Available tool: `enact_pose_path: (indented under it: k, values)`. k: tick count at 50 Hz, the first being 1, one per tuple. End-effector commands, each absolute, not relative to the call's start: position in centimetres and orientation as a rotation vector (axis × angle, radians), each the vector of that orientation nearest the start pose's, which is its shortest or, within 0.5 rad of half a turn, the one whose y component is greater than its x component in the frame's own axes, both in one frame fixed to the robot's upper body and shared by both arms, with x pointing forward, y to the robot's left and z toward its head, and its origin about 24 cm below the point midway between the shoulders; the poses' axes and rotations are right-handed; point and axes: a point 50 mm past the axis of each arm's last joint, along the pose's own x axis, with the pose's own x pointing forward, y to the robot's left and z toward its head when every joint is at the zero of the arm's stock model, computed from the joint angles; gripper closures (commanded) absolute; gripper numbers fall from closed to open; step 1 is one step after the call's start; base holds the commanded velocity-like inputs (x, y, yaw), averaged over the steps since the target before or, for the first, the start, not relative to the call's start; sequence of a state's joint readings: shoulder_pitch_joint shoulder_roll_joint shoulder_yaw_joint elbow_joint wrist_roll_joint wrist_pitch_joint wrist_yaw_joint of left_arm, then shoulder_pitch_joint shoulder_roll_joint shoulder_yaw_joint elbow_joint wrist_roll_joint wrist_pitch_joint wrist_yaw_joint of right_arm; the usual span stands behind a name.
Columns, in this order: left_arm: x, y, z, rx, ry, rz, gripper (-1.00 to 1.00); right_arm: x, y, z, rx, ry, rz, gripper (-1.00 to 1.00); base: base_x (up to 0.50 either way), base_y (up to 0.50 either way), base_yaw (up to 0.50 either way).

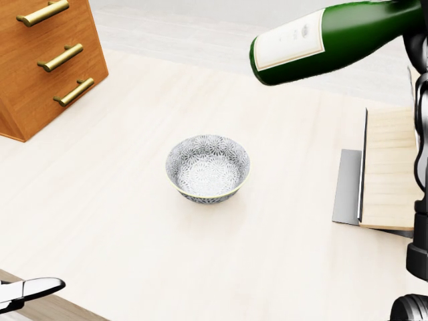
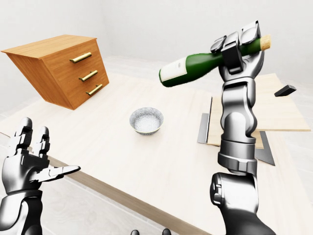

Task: Put the wine bottle on the wine rack.

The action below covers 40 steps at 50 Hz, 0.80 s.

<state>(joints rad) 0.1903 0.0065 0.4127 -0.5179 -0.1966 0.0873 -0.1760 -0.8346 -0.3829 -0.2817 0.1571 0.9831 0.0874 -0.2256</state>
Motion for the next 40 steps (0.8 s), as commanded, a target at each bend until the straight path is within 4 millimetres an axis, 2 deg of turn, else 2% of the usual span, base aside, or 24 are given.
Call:
enact_pose_path:
  k: [1, 4, 11, 18, 27, 40]
  values:
    - [18.8, 24.3, 11.6, -0.021, -0.282, 0.233, -1.00, 34.0, -26.5, 29.6, 0.920, -0.608, -0.030, 1.00, 0.00, 0.00, 0.00]
    - [18.9, 24.4, 11.5, -0.022, -0.279, 0.237, -1.00, 34.1, -27.5, 29.5, 0.971, -0.589, -0.049, 1.00, 0.00, 0.00, 0.00]
    - [19.0, 24.4, 11.4, -0.023, -0.276, 0.239, -1.00, 34.0, -28.5, 29.7, 0.963, -0.588, -0.053, 1.00, 0.00, 0.00, 0.00]
    - [19.1, 24.6, 11.1, -0.026, -0.261, 0.241, -1.00, 33.8, -30.5, 30.1, 0.975, -0.597, -0.095, 1.00, 0.00, 0.00, 0.00]
    - [19.0, 24.8, 11.3, -0.026, -0.268, 0.249, -1.00, 32.9, -32.7, 31.1, 0.961, -0.633, -0.135, 1.00, 0.00, 0.00, 0.00]
    - [19.0, 24.7, 11.6, -0.021, -0.281, 0.249, -1.00, 31.7, -35.6, 31.4, 0.929, -0.664, -0.207, 1.00, 0.00, 0.00, 0.00]
